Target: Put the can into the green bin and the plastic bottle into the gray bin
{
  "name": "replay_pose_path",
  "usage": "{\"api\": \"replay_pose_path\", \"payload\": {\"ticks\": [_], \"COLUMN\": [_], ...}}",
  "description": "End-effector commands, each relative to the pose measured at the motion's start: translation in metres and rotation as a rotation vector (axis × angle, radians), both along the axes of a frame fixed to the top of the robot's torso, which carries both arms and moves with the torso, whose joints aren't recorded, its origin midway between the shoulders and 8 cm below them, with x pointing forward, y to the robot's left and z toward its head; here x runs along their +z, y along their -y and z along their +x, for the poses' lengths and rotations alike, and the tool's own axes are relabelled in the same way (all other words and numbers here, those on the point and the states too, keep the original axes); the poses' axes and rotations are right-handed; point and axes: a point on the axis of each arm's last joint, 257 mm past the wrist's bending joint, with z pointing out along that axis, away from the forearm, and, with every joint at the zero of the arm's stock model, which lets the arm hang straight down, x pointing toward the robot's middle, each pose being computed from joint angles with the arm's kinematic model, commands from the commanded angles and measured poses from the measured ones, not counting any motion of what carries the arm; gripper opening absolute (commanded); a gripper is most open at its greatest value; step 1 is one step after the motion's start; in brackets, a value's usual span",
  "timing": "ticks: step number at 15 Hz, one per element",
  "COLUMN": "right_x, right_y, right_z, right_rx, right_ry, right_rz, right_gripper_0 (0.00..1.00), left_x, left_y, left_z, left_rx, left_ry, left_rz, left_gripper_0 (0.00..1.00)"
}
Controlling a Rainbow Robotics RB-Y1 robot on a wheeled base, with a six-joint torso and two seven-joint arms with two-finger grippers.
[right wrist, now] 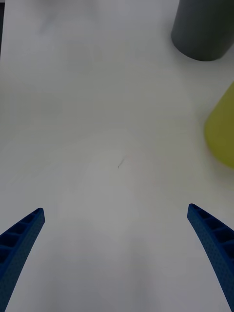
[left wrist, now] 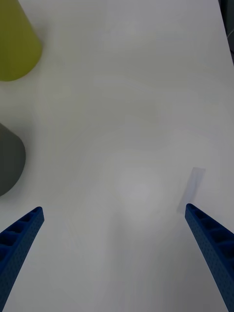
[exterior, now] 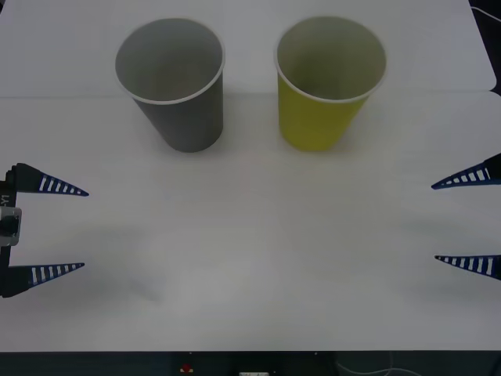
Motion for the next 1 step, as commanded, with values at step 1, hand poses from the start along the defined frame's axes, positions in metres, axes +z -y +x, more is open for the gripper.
{"api": "replay_pose_path", "payload": {"ticks": [1], "right_x": [0.0004], "right_y": [0.0014], "right_z": [0.0007], "right_rx": [-0.003], "right_ry": [0.001], "right_rz": [-0.005], "right_gripper_0": [1.00], "left_x": [0.0000], "left_y": [0.0000], "left_z": [0.0000], "left_rx": [0.000], "left_ry": [0.000], "left_rz": [0.000], "left_gripper_0": [1.00]}}
